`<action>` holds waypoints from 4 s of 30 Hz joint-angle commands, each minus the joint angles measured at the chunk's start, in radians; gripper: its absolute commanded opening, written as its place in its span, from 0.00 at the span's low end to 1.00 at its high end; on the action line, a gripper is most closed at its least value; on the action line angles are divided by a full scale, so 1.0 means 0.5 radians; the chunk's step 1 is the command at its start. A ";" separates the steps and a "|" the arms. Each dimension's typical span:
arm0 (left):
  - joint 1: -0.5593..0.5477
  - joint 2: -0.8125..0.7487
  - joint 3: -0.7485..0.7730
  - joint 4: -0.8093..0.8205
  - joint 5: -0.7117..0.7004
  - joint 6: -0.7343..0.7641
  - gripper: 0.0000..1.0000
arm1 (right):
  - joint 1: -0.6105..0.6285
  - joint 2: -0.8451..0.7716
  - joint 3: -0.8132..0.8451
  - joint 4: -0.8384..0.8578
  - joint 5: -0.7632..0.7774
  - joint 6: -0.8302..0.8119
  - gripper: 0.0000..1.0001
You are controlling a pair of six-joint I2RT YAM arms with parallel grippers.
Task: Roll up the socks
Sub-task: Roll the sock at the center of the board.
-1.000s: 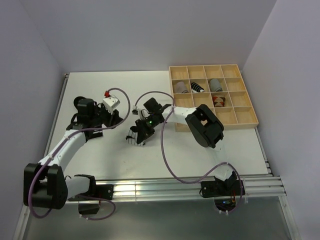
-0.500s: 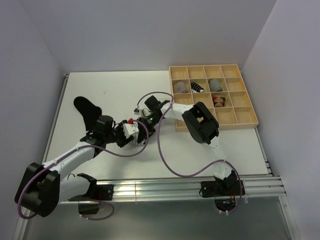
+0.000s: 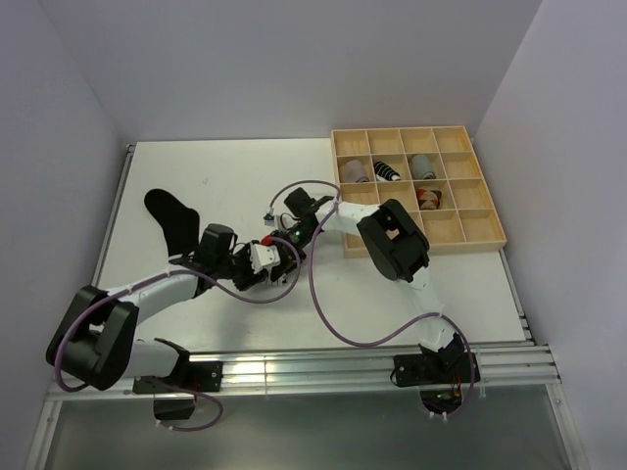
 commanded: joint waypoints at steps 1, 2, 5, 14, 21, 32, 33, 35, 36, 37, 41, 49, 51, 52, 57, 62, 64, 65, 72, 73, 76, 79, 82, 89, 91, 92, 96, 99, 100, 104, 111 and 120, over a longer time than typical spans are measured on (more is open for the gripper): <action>-0.017 0.077 0.095 0.023 0.125 0.002 0.52 | -0.012 0.090 0.012 -0.082 0.171 -0.060 0.12; -0.017 0.095 0.113 0.023 0.134 -0.011 0.51 | -0.012 0.093 0.009 -0.079 0.177 -0.063 0.12; -0.017 0.172 0.180 -0.100 0.189 -0.035 0.43 | -0.012 0.075 -0.025 -0.042 0.190 -0.038 0.12; 0.016 0.399 0.438 -0.468 0.337 -0.155 0.00 | -0.012 -0.228 -0.419 0.322 0.441 0.137 0.23; 0.203 0.850 0.883 -1.091 0.585 -0.142 0.00 | -0.012 -0.925 -1.110 1.064 0.965 0.361 0.48; 0.339 1.384 1.387 -1.717 0.656 -0.277 0.00 | 0.411 -1.438 -1.452 1.311 1.993 0.051 0.51; 0.339 1.411 1.390 -1.720 0.644 -0.308 0.00 | 0.460 -1.398 -1.424 1.283 2.100 0.017 0.51; 0.339 1.461 1.417 -1.751 0.616 -0.345 0.00 | 0.531 -1.361 -1.381 1.295 2.129 -0.081 0.51; 0.336 1.476 1.423 -1.754 0.592 -0.369 0.00 | 0.577 -1.334 -1.375 1.329 2.141 -0.115 0.52; 0.335 1.482 1.429 -1.754 0.570 -0.388 0.00 | 0.596 -1.315 -1.363 1.341 2.156 -0.188 0.53; 0.335 1.507 1.417 -1.738 0.509 -0.397 0.00 | 0.691 -1.199 -1.271 1.338 2.239 -0.354 0.53; 0.335 1.559 1.457 -1.790 0.509 -0.364 0.00 | 0.899 -0.966 -1.102 1.277 2.420 -0.602 0.56; 0.335 1.574 1.478 -1.803 0.509 -0.354 0.00 | 0.912 -0.941 -1.090 1.274 2.417 -0.618 0.57; 0.335 1.574 1.482 -1.800 0.497 -0.354 0.00 | 0.915 -0.926 -1.068 1.262 2.426 -0.627 0.57; 0.335 1.568 1.506 -1.800 0.499 -0.357 0.00 | 0.918 -0.818 -1.016 1.213 2.414 -0.633 0.48; 0.335 1.553 1.518 -1.818 0.533 -0.333 0.08 | 0.909 -0.739 -0.970 1.164 2.396 -0.584 0.14; 0.335 1.516 1.494 -1.791 0.552 -0.308 0.15 | 0.872 -0.744 -0.961 1.108 2.274 -0.541 0.12; 0.335 1.449 1.473 -1.754 0.555 -0.317 0.18 | 0.854 -0.754 -0.964 1.096 2.239 -0.520 0.11; 0.366 0.854 1.065 -0.948 0.322 -0.673 0.27 | 0.627 -0.818 -0.924 0.769 1.715 -0.403 0.10; 0.375 0.729 1.016 -0.762 0.234 -0.761 0.27 | 0.590 -0.824 -0.896 0.731 1.666 -0.330 0.09; 0.400 0.569 0.853 -0.542 0.141 -0.881 0.28 | 0.529 -0.821 -0.847 0.621 1.408 -0.265 0.09; 0.400 0.391 0.724 -0.325 0.021 -0.952 0.28 | 0.427 -0.769 -0.752 0.495 1.178 -0.235 0.09; 0.400 0.204 0.586 -0.147 -0.086 -0.977 0.28 | 0.357 -0.681 -0.602 0.332 1.040 -0.228 0.09; 0.397 -0.290 0.279 0.145 -0.084 -0.907 0.39 | 0.191 -0.460 -0.301 0.112 0.721 -0.130 0.10; 0.382 -0.361 0.218 0.121 0.005 -0.788 0.43 | 0.160 -0.365 -0.173 -0.002 0.702 -0.133 0.11; 0.366 -0.374 0.209 0.087 0.039 -0.735 0.44 | 0.157 -0.331 -0.130 -0.039 0.666 -0.139 0.11; 0.250 -0.371 0.159 -0.057 0.113 -0.514 0.47 | 0.111 -0.147 0.088 -0.192 0.595 -0.115 0.12; 0.188 -0.331 0.141 -0.128 0.153 -0.394 0.48 | 0.087 -0.079 0.153 -0.223 0.555 -0.072 0.14; 0.182 -0.328 0.129 -0.128 0.156 -0.339 0.48 | 0.084 -0.067 0.165 -0.229 0.546 -0.072 0.14; 0.121 -0.300 0.071 -0.122 0.180 -0.195 0.53 | 0.065 -0.024 0.181 -0.242 0.493 -0.060 0.14; 0.102 -0.070 0.135 -0.134 0.186 -0.118 0.52 | 0.053 -0.036 0.141 -0.235 0.466 -0.072 0.14; 0.102 0.062 0.135 0.001 0.199 -0.069 0.55 | 0.041 -0.024 0.119 -0.229 0.447 -0.090 0.14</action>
